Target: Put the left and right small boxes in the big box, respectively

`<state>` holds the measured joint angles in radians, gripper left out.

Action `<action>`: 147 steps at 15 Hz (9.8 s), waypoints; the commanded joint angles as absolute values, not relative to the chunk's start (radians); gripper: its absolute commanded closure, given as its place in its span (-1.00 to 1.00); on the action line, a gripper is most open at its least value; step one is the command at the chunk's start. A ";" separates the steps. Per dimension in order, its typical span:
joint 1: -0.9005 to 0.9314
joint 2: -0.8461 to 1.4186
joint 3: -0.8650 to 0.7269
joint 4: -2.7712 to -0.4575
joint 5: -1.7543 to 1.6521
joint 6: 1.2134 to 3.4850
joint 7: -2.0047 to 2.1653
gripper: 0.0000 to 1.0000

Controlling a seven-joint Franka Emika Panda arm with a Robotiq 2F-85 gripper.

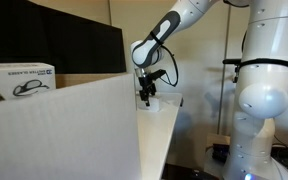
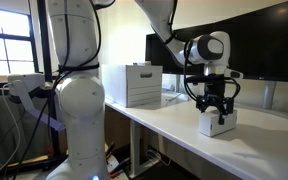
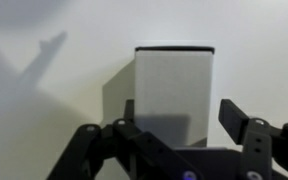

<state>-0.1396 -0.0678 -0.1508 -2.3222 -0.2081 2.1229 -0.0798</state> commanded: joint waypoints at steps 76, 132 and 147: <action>0.428 -0.689 0.105 -1.839 0.014 1.162 -0.778 0.37; 0.513 0.622 0.241 -0.791 -0.354 1.433 -0.926 -1.00; 0.509 0.596 0.234 -0.652 -0.337 1.392 -0.932 -1.00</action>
<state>0.5112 0.6152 0.2363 -0.6692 -0.3334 1.4126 -0.9209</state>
